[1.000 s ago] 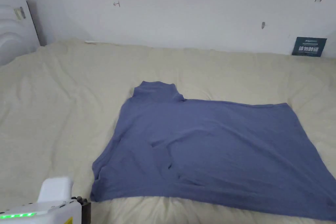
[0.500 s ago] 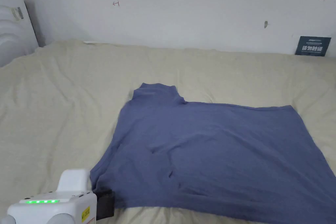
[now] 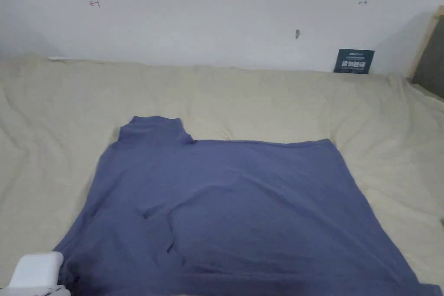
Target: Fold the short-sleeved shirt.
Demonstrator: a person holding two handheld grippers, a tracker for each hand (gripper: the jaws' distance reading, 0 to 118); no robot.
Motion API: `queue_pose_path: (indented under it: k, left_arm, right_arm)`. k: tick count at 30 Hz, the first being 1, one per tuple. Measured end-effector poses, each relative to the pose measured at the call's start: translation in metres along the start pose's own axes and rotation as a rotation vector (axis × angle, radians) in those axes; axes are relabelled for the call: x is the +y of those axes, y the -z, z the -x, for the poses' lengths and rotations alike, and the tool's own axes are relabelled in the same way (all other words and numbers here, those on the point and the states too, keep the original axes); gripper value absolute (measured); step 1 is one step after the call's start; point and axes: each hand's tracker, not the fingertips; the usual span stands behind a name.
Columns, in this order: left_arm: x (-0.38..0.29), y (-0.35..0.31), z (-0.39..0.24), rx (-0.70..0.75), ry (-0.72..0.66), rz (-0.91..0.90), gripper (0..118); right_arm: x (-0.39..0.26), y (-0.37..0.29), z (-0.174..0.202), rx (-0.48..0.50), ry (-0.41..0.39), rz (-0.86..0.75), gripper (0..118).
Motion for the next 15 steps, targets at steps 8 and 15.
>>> queue_pose_path:
  k: [8, 15]
  left_arm:
    - [0.002, -0.002, 0.004, -0.024, -0.054, 0.019, 2]
    - [0.005, -0.002, 0.002, -0.005, -0.063, 0.031, 2]
  right_arm:
    - [-0.002, 0.004, -0.031, -0.059, -0.034, -0.048, 92]
    - [0.016, 0.041, -0.071, -0.075, 0.06, -0.032, 92]
